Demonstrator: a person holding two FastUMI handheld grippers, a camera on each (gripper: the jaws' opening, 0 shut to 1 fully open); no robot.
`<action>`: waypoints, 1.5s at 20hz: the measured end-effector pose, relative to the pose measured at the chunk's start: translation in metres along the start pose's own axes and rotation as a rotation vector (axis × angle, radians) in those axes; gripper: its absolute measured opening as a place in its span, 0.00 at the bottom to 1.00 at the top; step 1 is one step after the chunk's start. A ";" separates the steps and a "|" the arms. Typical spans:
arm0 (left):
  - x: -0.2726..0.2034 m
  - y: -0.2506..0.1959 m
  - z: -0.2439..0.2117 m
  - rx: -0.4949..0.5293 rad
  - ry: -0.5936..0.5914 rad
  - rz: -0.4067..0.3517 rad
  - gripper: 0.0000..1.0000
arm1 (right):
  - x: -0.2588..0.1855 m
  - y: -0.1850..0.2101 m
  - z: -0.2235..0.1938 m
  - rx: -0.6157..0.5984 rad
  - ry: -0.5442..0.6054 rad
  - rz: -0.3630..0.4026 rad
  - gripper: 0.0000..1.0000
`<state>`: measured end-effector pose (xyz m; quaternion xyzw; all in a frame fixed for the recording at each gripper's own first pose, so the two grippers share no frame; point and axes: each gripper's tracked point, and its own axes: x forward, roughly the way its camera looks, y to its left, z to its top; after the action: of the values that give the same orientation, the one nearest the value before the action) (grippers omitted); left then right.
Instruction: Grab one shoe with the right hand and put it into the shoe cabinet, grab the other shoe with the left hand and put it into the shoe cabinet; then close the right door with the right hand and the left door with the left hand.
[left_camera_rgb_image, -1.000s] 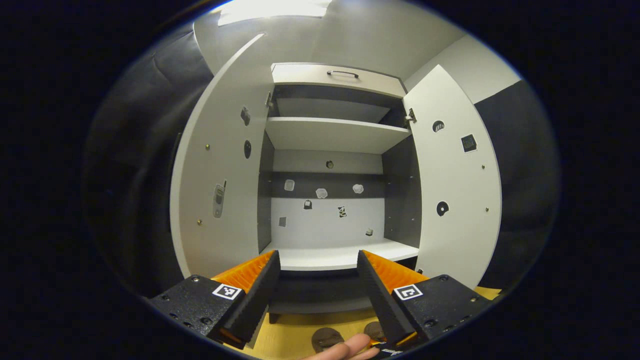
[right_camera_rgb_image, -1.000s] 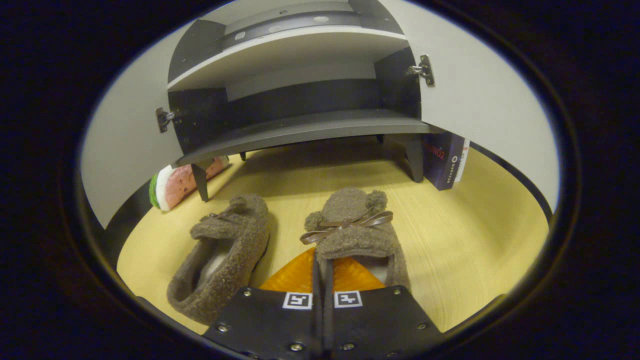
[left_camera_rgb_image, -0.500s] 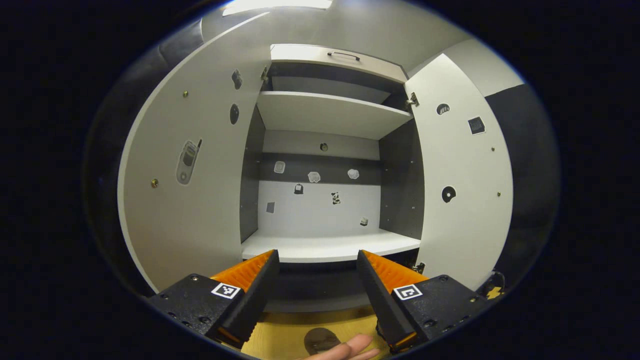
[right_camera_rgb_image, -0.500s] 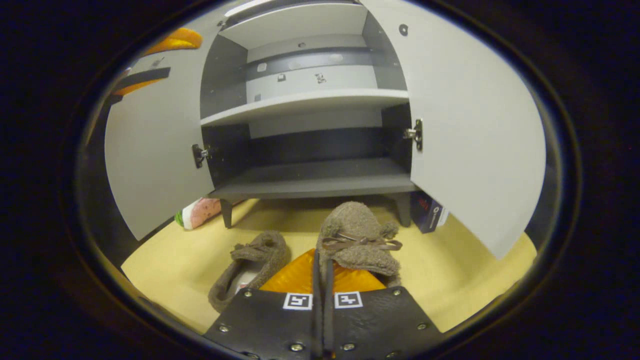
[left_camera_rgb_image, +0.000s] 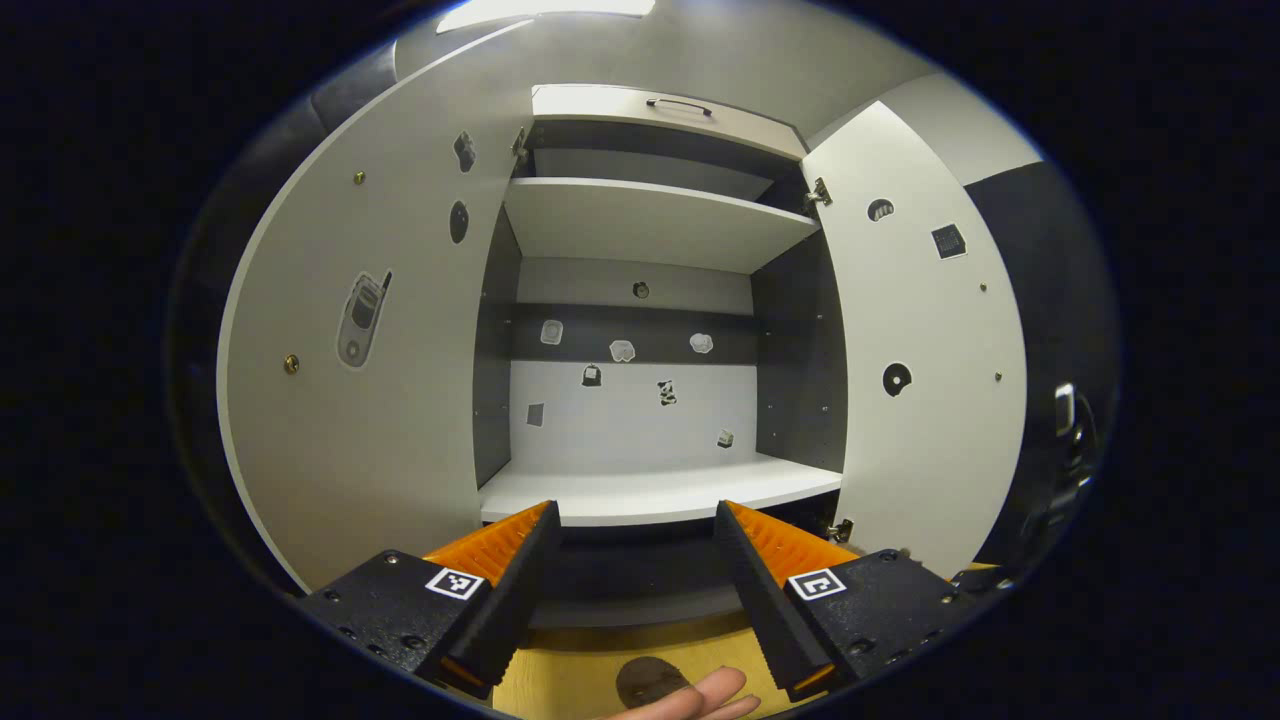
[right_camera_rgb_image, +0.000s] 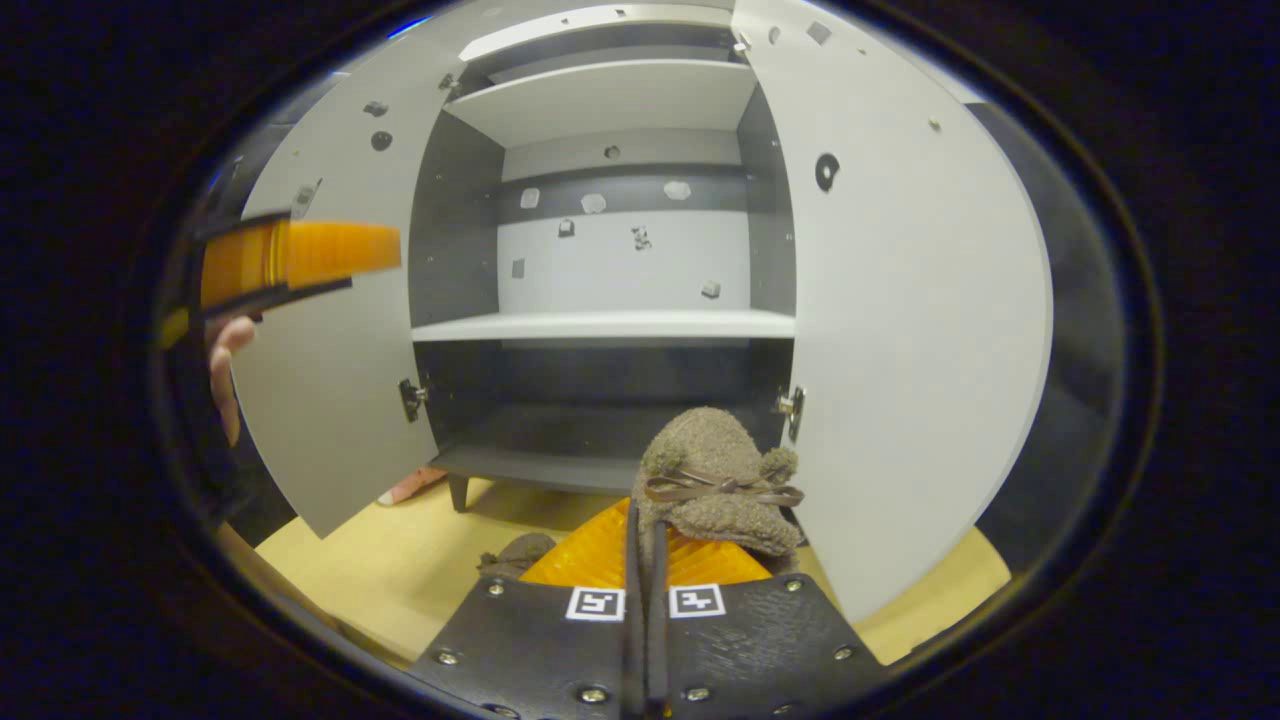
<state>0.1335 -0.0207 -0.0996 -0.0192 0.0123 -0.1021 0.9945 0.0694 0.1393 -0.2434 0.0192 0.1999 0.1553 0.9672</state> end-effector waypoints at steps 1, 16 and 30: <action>0.002 0.004 -0.001 -0.003 0.004 0.015 0.95 | -0.002 -0.002 0.017 -0.016 -0.011 0.000 0.00; 0.019 0.009 -0.012 -0.047 0.045 -0.001 0.95 | 0.096 0.018 0.237 -0.060 -0.046 0.046 0.03; 0.028 0.020 -0.017 -0.051 0.056 0.015 0.95 | 0.293 -0.019 0.193 -0.098 0.094 -0.020 0.04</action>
<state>0.1642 -0.0070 -0.1183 -0.0417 0.0428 -0.0947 0.9937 0.4059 0.2167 -0.1797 -0.0376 0.2372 0.1562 0.9581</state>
